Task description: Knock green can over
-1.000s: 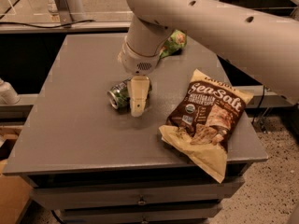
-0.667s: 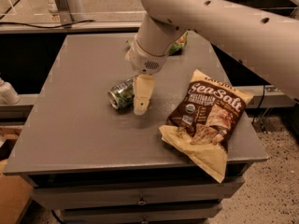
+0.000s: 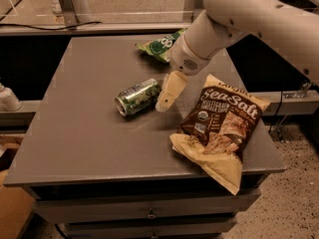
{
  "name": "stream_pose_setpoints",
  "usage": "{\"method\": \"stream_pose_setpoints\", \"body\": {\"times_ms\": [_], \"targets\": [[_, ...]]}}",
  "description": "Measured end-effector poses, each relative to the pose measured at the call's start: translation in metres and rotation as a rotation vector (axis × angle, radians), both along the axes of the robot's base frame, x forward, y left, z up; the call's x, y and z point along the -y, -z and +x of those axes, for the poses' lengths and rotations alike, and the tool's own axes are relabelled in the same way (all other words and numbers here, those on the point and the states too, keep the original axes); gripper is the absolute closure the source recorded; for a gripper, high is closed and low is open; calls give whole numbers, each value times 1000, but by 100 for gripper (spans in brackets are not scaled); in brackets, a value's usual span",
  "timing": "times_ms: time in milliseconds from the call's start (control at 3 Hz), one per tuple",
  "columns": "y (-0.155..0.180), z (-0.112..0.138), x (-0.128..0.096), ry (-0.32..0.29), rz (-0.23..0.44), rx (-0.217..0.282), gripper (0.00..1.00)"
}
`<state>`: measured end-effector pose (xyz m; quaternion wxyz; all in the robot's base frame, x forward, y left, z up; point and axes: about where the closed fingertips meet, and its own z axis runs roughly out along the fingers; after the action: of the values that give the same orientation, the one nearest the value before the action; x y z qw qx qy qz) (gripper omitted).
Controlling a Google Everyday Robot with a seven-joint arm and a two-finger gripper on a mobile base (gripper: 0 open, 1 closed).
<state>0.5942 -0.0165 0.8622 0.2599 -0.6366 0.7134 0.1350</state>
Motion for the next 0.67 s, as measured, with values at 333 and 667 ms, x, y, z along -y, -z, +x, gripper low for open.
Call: {"method": "stream_pose_setpoints", "body": {"times_ms": [333,667], "targets": [[-13,13,32,120,75,4,0],[-27,21,66,227,115,20,0]]}}
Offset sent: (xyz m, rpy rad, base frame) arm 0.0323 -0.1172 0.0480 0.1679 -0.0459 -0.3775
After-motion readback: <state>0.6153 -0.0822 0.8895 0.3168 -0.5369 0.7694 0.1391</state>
